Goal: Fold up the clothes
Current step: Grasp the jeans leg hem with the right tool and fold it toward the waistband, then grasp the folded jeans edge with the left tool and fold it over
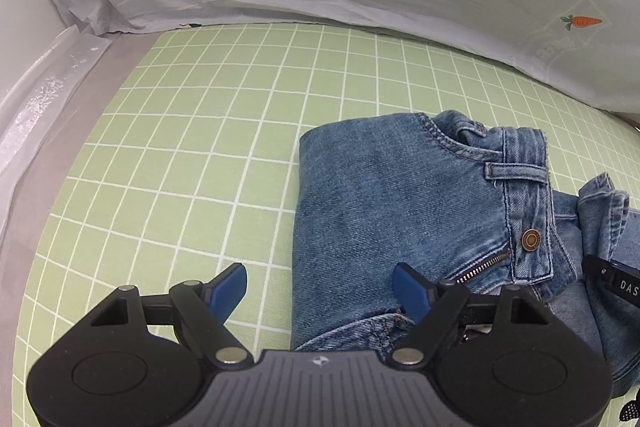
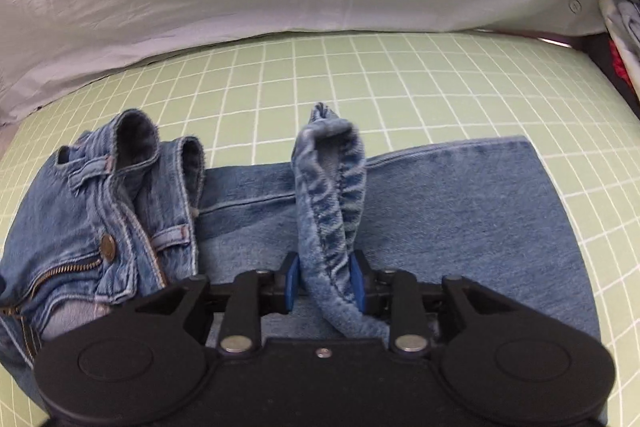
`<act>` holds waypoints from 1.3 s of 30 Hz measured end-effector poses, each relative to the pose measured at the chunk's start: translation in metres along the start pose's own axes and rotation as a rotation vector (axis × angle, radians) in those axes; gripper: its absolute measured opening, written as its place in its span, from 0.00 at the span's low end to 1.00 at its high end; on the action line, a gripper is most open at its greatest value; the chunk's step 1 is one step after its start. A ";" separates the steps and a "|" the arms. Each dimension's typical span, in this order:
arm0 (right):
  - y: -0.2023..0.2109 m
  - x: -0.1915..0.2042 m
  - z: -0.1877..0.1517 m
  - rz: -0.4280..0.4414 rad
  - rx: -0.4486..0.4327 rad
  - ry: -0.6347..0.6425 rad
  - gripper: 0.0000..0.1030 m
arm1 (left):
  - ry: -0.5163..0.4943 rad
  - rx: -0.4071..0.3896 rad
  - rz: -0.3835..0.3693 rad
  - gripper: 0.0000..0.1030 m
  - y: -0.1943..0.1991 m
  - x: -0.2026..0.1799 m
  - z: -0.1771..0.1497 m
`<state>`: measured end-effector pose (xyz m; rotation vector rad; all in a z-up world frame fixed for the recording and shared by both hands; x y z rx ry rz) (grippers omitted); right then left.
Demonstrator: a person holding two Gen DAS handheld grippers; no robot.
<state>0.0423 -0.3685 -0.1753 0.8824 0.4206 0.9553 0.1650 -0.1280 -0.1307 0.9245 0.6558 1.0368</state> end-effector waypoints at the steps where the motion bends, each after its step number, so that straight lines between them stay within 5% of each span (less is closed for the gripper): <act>1: 0.002 0.004 -0.001 0.016 -0.002 0.027 0.41 | 0.009 0.002 0.002 0.78 -0.002 0.000 -0.001; 7: 0.030 0.001 0.004 0.114 -0.031 -0.022 0.45 | 0.046 -0.006 0.005 0.79 0.004 0.003 -0.006; 12: 0.055 -0.022 0.021 0.081 -0.145 -0.120 0.83 | 0.057 -0.011 0.008 0.80 0.009 0.007 -0.008; 19: 0.034 -0.066 0.006 -0.088 -0.060 -0.210 0.84 | 0.063 -0.007 0.002 0.82 0.009 0.012 -0.007; 26: 0.002 -0.030 -0.039 -0.122 0.087 -0.086 0.88 | 0.153 0.015 -0.040 0.82 0.000 0.030 -0.006; 32: -0.006 -0.038 -0.037 -0.132 0.125 -0.142 1.00 | 0.260 0.048 -0.156 0.82 -0.020 0.043 -0.006; 39: -0.007 -0.037 -0.037 -0.147 0.131 -0.146 1.00 | 0.363 0.095 -0.299 0.82 -0.041 0.039 -0.007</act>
Point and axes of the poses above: each gripper's, at about its wrist camera, not at the fingertips, and y roughly against the way its jaws point, x to its left, z to its top, the point moved 5 cm from there along -y, roughly the way its jaws point, and after that the axes turned 1 degree about -y, right-handed, at the moved point
